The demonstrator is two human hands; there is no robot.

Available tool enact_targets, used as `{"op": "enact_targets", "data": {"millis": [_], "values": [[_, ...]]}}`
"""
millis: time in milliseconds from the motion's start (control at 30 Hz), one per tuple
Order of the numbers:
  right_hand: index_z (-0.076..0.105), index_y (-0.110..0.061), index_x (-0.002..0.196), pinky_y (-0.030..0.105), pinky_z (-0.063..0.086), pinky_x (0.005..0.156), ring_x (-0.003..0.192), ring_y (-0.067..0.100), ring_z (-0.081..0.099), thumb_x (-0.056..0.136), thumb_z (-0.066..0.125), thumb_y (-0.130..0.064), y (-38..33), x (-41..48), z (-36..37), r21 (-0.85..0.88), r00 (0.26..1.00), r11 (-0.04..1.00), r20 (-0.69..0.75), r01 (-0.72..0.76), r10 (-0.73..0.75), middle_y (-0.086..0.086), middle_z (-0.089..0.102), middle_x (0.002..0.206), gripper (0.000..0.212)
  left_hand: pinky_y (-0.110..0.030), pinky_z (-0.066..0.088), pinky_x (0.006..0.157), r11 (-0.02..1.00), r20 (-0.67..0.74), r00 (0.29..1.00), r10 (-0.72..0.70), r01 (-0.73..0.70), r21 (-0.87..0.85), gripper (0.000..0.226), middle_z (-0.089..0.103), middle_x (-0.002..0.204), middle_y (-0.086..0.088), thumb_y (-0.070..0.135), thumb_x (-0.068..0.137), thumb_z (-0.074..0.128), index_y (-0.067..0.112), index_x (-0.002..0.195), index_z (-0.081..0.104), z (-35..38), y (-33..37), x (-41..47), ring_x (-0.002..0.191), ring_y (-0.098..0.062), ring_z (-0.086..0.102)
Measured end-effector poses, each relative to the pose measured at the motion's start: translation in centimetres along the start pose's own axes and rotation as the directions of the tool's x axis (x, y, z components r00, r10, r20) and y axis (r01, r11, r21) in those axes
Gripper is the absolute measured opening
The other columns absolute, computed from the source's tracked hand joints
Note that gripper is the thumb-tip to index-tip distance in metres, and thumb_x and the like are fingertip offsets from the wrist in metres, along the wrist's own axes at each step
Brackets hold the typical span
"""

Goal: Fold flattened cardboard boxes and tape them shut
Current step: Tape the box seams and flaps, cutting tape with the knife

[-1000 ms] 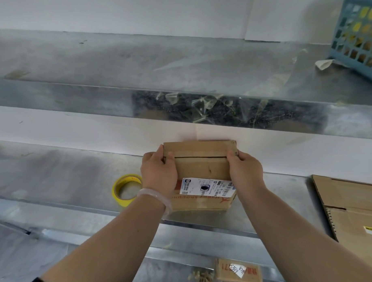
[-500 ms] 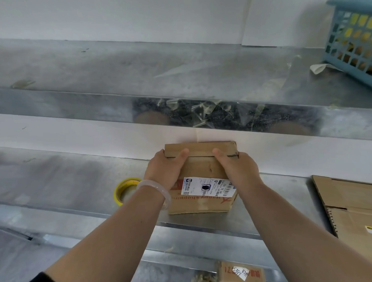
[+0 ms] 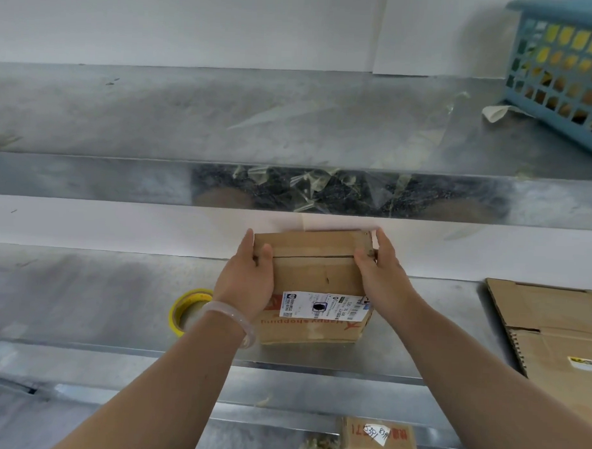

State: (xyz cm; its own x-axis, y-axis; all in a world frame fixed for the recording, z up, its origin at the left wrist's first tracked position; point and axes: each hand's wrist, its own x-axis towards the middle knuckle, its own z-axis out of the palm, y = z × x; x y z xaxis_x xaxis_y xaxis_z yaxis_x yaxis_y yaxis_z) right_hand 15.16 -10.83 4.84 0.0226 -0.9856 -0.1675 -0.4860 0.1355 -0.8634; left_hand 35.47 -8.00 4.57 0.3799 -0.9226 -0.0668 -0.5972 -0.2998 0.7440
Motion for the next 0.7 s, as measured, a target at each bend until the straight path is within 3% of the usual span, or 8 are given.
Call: {"op": "enact_targets", "data": {"millis": [100,200,300,433,533,600,700], "values": [[0.014,-0.047,0.148,0.040,0.038,0.109,0.127,0.009,0.035,0.095,0.052,-0.046,1.3,-0.8,-0.6,-0.029,0.987,0.987,0.057,0.155,-0.153,-0.013,0.025,0.151,0.065,-0.032,0.041,0.092,0.999,0.006,0.999,0.051,-0.051,-0.006,0.050,0.050,0.141,-0.004,0.042,0.102,0.030,0.034,0.151,0.022,-0.1,-0.1,-0.2,0.119,-0.027,0.052],[0.020,-0.047,0.146,0.042,0.038,0.111,0.132,0.009,0.034,0.080,0.070,-0.054,2.7,-1.1,-1.1,-0.075,0.971,0.970,0.075,0.232,-0.227,-0.021,0.025,0.147,0.084,-0.035,0.040,0.099,0.998,-0.006,0.998,0.063,-0.063,-0.031,0.047,0.050,0.141,-0.004,0.041,0.102,0.031,0.032,0.148,0.030,0.0,-0.3,-0.3,0.122,-0.026,0.050],[0.028,-0.039,0.144,0.033,0.039,0.107,0.126,0.002,0.034,0.060,0.075,-0.070,3.1,-1.2,-1.4,-0.112,0.953,0.946,0.035,0.303,-0.301,-0.021,0.029,0.141,0.101,-0.035,0.040,0.098,0.997,-0.022,0.997,0.072,-0.072,-0.027,0.045,0.053,0.137,-0.005,0.040,0.102,0.032,0.031,0.146,0.035,0.3,-0.5,-0.3,0.119,-0.027,0.051],[0.040,-0.029,0.139,0.025,0.038,0.103,0.121,0.000,0.037,0.063,0.076,-0.064,3.2,-1.0,-1.4,-0.152,0.927,0.918,-0.019,0.367,-0.374,-0.018,0.035,0.136,0.092,-0.041,0.046,0.096,0.995,-0.027,0.996,0.086,-0.087,-0.038,0.042,0.057,0.131,-0.006,0.041,0.101,0.032,0.032,0.142,0.037,0.4,-0.7,-0.2,0.113,-0.030,0.055],[0.047,-0.031,0.136,0.014,0.034,0.100,0.119,-0.007,0.037,0.063,0.072,-0.067,3.2,-0.8,-1.4,-0.148,0.919,0.910,-0.019,0.386,-0.393,-0.019,0.034,0.134,0.085,-0.045,0.048,0.093,0.995,-0.024,0.996,0.085,-0.086,-0.051,0.041,0.058,0.129,-0.007,0.042,0.101,0.032,0.033,0.141,0.038,0.4,-0.8,-0.1,0.111,-0.030,0.055],[0.051,-0.035,0.132,0.009,0.031,0.099,0.120,-0.014,0.033,0.069,0.077,-0.055,3.2,-0.9,-1.3,-0.122,0.920,0.914,-0.018,0.387,-0.391,-0.022,0.032,0.131,0.070,-0.045,0.050,0.091,0.995,-0.018,0.996,0.082,-0.083,-0.050,0.040,0.058,0.126,-0.007,0.042,0.101,0.032,0.035,0.140,0.038,0.4,-0.7,-0.1,0.108,-0.030,0.056],[0.055,-0.049,0.124,0.017,0.034,0.104,0.124,-0.006,0.033,0.080,0.075,-0.040,2.9,-0.9,-1.4,-0.079,0.945,0.942,0.014,0.327,-0.327,-0.020,0.029,0.134,0.049,-0.042,0.049,0.090,0.996,-0.010,0.997,0.078,-0.079,-0.028,0.039,0.060,0.123,-0.007,0.040,0.101,0.032,0.035,0.140,0.038,0.3,-0.6,-0.2,0.104,-0.028,0.057]]}}
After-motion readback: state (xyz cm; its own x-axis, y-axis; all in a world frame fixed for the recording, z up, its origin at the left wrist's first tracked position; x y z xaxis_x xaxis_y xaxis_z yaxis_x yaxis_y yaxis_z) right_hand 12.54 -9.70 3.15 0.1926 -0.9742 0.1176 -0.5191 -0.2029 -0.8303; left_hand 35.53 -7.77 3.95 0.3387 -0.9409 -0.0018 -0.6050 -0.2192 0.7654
